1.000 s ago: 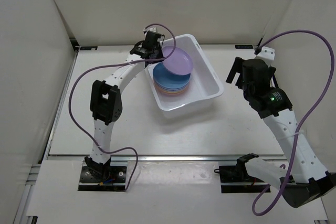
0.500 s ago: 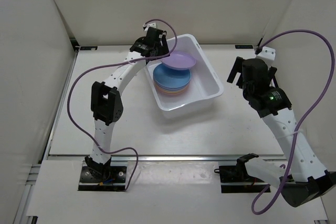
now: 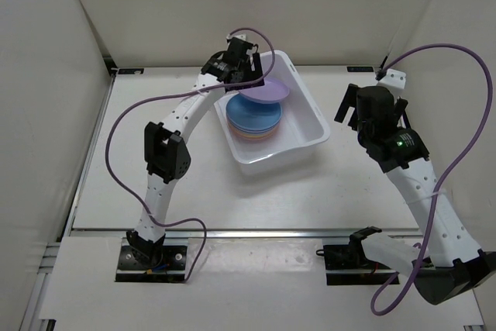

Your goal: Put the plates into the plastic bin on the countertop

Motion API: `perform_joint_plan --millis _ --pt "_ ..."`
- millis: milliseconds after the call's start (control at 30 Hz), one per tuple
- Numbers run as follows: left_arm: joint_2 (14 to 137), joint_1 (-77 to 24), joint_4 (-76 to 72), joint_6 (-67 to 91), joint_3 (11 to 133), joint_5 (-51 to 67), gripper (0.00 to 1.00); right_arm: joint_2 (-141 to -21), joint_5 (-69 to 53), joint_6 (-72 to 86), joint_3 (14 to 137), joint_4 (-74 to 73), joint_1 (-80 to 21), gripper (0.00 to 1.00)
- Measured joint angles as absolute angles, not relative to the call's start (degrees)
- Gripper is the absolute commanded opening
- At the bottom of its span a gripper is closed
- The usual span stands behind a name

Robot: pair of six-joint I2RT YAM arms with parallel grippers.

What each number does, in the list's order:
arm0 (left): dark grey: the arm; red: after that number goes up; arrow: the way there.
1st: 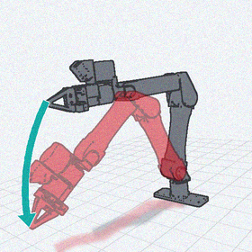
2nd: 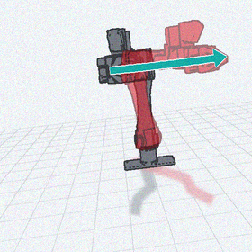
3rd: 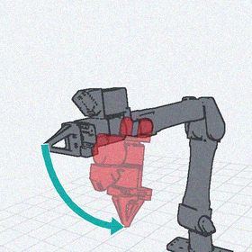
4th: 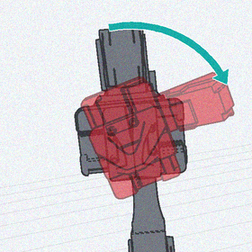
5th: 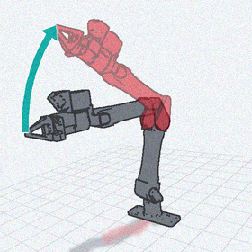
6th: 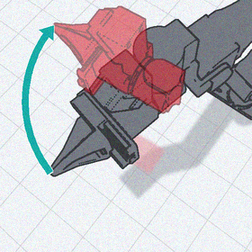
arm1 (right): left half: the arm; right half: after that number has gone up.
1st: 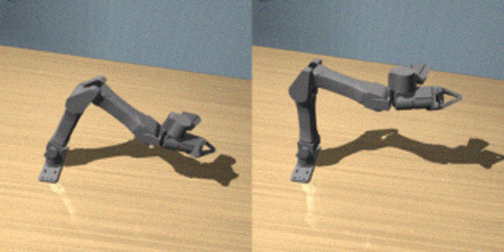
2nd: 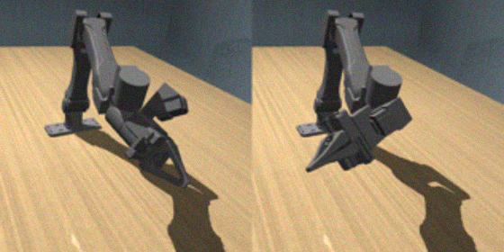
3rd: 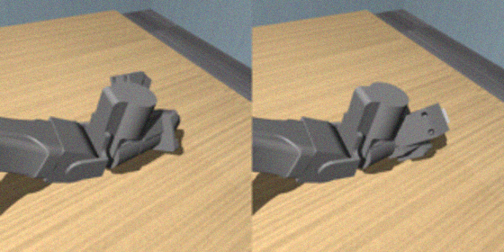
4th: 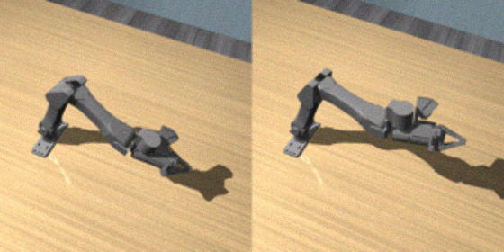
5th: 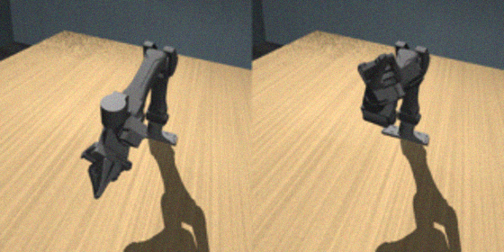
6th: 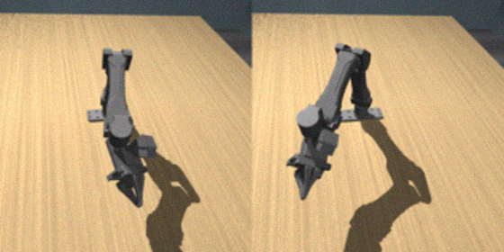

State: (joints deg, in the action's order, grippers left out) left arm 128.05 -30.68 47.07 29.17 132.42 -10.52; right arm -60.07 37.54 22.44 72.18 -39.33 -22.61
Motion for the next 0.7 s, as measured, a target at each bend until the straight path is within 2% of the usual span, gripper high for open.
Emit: perform_joint_plan --millis 333,700 --pt "136.7 -32.3 54.3 31.2 132.9 -10.9 0.85 -60.8 37.4 23.2 71.2 -39.3 -22.5 0.99" --pt "135.7 -29.7 53.5 40.2 130.1 -9.0 0.63 -60.8 37.6 23.6 70.3 -39.1 -22.5 0.99"
